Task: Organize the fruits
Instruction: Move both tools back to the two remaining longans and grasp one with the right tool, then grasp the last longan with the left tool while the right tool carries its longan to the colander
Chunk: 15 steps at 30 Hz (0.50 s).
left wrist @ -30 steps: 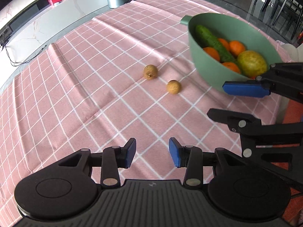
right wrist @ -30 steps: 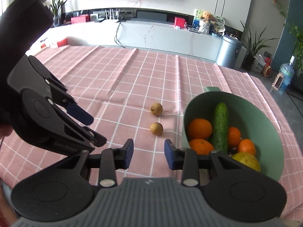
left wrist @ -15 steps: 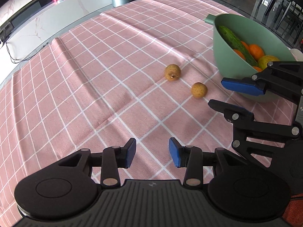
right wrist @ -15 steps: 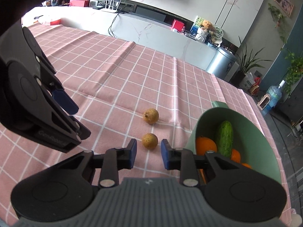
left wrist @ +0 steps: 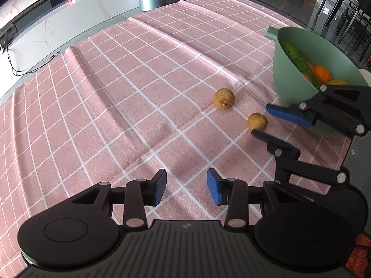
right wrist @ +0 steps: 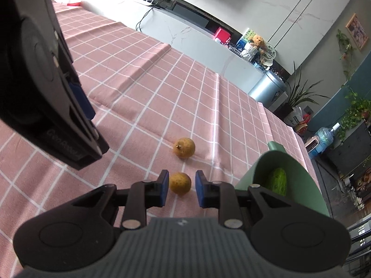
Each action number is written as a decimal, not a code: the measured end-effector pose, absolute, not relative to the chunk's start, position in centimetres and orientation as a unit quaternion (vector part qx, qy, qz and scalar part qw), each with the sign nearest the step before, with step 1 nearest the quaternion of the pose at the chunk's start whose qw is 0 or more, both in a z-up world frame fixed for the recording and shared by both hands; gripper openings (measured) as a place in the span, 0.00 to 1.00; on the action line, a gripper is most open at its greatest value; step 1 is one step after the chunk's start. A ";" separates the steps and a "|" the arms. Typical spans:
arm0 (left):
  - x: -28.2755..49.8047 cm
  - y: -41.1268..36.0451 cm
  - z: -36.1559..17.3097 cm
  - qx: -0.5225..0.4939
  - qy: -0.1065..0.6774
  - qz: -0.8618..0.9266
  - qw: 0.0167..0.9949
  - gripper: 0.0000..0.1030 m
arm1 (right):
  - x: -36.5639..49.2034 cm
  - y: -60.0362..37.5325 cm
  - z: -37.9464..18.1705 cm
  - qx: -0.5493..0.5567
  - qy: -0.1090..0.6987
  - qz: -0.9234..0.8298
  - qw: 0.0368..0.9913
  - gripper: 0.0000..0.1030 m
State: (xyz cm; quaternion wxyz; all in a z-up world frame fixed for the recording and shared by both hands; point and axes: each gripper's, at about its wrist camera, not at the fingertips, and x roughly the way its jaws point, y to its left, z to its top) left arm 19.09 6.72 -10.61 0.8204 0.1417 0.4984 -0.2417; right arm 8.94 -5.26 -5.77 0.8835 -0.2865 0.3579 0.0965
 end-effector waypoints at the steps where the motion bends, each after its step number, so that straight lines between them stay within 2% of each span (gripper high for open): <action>1: 19.2 6.8 -10.4 0.140 0.496 -0.245 0.821 0.46 | 9.0 -5.1 -5.9 -0.291 0.361 0.098 0.881 0.19; 5: 19.5 6.6 -9.8 0.144 0.484 -0.260 0.823 0.46 | 9.2 -4.8 -6.4 -0.322 0.373 0.097 0.865 0.13; 15: 20.2 5.2 -9.0 0.163 0.461 -0.303 0.818 0.46 | 9.4 -4.7 -6.4 -0.334 0.374 0.106 0.859 0.13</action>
